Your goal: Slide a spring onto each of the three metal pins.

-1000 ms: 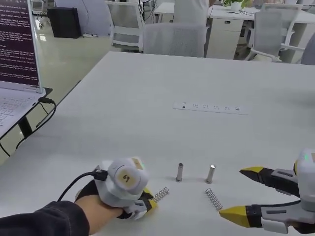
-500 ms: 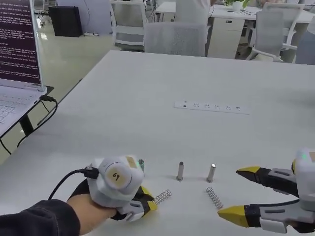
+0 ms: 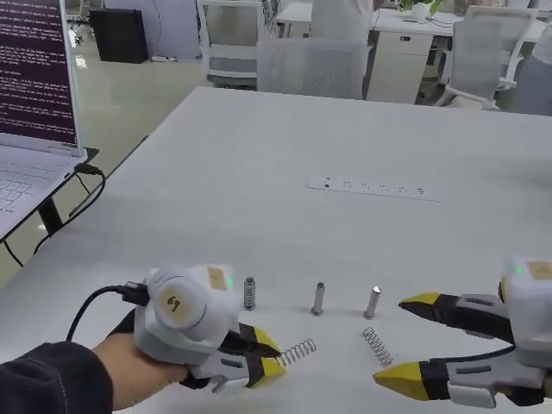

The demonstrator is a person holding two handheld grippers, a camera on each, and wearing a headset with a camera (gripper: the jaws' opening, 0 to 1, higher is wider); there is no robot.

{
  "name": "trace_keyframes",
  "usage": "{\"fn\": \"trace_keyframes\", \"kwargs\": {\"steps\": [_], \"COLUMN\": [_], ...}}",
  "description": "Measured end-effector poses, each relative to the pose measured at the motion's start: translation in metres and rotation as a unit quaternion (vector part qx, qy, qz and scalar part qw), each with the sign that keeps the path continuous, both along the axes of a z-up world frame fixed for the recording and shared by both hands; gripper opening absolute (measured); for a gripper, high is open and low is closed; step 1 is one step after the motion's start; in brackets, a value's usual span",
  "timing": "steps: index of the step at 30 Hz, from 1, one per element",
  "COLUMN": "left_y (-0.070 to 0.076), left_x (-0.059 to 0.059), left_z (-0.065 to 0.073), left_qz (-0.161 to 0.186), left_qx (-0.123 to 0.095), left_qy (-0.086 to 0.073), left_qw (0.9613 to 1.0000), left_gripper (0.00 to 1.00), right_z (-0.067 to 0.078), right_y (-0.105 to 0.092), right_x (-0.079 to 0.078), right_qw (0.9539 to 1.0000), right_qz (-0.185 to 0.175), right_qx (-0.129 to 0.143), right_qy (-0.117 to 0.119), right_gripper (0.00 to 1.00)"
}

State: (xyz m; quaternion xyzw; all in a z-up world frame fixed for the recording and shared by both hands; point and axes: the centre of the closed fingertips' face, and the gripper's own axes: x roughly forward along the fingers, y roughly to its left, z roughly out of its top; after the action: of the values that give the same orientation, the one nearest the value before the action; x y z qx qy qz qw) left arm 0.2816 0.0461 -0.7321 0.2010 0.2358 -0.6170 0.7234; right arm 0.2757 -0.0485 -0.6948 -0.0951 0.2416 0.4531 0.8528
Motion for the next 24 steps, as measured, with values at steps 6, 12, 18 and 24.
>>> {"fn": "trace_keyframes", "kwargs": {"steps": [6,12,18,24], "left_y": [-0.007,-0.012,-0.018,-0.023], "left_x": [-0.008,-0.017,-0.024,-0.030], "left_z": [0.015,0.020,0.024,0.027], "left_qz": [-0.023,-0.046,-0.064,-0.080], "left_qx": [-0.017,-0.026,-0.027,-0.032], "left_qy": [-0.005,-0.004,-0.006,-0.004], "left_qw": [0.9996,0.9986,0.9976,0.9963], "left_gripper": [0.02,0.02,0.02,0.02], "right_z": [-0.001,-0.001,-0.004,-0.007], "right_y": [0.017,0.027,0.037,0.044], "right_x": [-0.004,-0.008,-0.014,-0.019], "right_qw": [0.9994,0.9981,0.9961,0.9940], "right_qz": [0.034,0.060,0.085,0.106], "right_qx": [-0.003,-0.003,-0.005,-0.007], "right_qy": [0.005,0.011,0.020,0.027], "right_gripper": [0.59,0.52,0.48,0.42]}}
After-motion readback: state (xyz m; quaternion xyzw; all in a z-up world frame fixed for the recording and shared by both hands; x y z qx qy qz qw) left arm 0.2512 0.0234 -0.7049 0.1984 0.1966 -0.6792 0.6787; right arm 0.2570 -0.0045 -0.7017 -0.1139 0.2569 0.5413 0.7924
